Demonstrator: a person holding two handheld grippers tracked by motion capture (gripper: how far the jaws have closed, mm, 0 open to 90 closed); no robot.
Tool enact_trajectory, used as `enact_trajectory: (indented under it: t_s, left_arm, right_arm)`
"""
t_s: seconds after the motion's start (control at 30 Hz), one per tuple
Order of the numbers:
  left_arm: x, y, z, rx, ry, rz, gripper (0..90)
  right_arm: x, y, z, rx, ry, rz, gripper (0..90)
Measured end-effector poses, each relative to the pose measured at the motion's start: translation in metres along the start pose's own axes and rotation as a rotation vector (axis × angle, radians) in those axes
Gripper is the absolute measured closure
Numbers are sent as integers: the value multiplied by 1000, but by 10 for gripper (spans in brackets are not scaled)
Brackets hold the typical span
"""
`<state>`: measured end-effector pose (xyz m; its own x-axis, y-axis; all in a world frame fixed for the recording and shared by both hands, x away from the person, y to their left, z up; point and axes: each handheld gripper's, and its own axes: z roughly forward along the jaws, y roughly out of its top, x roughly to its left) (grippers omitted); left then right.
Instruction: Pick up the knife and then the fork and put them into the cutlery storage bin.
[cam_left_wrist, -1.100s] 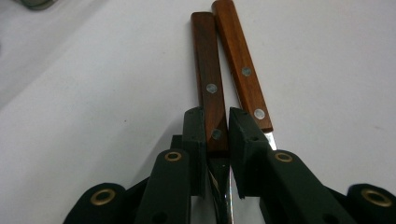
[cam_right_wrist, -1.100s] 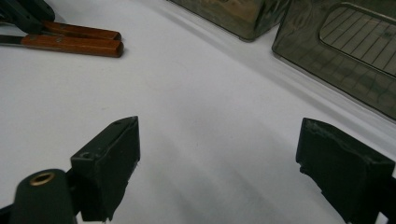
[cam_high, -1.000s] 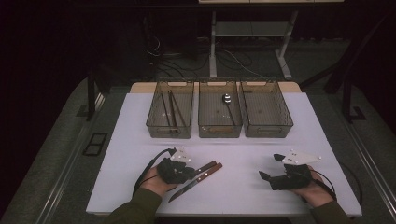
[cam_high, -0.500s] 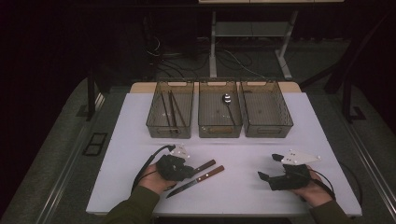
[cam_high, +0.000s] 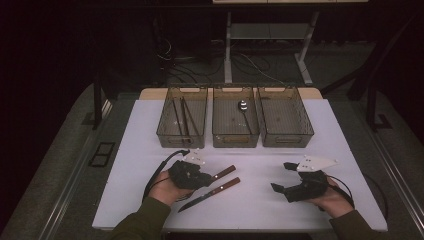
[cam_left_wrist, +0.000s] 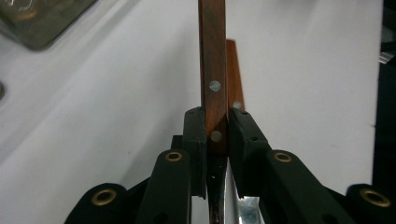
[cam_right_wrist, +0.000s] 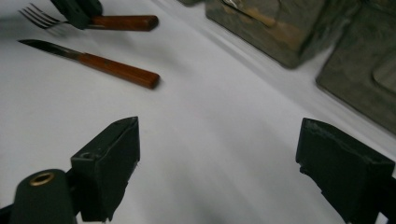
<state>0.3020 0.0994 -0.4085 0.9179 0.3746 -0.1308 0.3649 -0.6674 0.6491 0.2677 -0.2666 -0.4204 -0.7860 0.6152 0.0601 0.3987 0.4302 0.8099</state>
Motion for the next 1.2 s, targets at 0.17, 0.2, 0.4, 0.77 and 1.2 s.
enact_trajectory:
  t_s: [0.17, 0.2, 0.4, 0.77, 1.2]
  left_arm:
    - [-4, 12, 3, 7, -29, 48, 773]
    - [-4, 14, 4, 13, -39, 59, 773]
    - [-11, 31, 14, 27, -89, 127, 773]
    - [-27, 68, 39, 41, -168, 294, 772]
    - [-41, 79, 52, 88, -204, 355, 772]
  right_arm:
    - [7, 26, 4, 26, 129, -100, 141]
    - [9, 31, 6, 35, 145, -119, 144]
    - [18, 55, 23, 81, 253, -203, 154]
    - [15, 65, 47, 180, 368, -320, 335]
    - [19, 55, 59, 322, 426, -355, 649]
